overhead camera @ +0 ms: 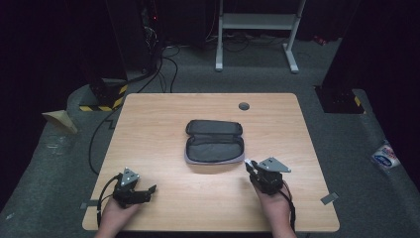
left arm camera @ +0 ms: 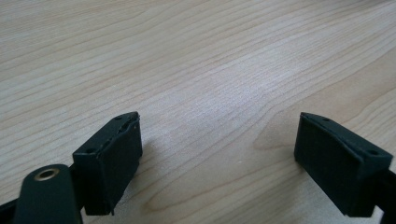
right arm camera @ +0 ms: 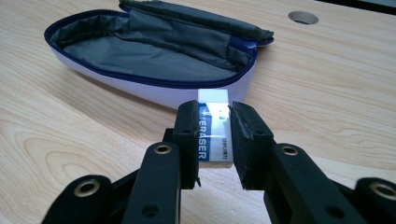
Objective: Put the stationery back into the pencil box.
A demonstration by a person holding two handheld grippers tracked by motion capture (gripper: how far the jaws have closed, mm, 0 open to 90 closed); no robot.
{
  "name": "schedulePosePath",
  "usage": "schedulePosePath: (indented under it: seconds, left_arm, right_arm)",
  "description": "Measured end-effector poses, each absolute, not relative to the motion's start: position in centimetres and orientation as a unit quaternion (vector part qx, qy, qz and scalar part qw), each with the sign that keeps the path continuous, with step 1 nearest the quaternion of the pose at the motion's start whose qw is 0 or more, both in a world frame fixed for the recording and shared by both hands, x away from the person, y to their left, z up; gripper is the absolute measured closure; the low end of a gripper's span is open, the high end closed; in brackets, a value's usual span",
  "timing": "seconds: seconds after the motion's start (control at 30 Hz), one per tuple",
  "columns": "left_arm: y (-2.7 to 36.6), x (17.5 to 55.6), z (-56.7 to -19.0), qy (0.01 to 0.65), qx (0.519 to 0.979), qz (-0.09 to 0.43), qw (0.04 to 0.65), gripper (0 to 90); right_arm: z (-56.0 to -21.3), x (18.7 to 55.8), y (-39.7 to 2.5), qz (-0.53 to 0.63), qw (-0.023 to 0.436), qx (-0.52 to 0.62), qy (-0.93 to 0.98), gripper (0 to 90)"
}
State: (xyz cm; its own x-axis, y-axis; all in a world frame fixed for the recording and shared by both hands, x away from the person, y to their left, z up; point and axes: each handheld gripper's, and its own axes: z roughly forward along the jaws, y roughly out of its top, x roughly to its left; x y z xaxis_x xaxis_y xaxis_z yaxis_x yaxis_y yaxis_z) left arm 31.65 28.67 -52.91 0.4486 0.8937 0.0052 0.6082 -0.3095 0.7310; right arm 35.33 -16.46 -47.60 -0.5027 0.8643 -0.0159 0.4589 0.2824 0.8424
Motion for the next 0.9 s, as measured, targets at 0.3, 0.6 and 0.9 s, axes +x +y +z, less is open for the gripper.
schedulePosePath:
  seconds: [0.3, 0.6, 0.9]
  left_arm:
    - [28.7, 31.7, -52.9, 0.482, 0.78, 0.211, 0.338, 15.2]
    - [28.7, 31.7, -52.9, 0.482, 0.781, 0.211, 0.338, 15.1]
    - [28.7, 31.7, -52.9, 0.48, 0.781, 0.211, 0.339, 15.1]
  right_arm:
    - [-46.6, 35.4, -16.0, 0.42, 0.252, 0.43, 0.759, 72.1]
    - [-45.5, 35.9, -15.2, 0.423, 0.255, 0.424, 0.759, 72.2]
    - [-44.5, 36.9, -14.2, 0.425, 0.248, 0.424, 0.76, 72.2]
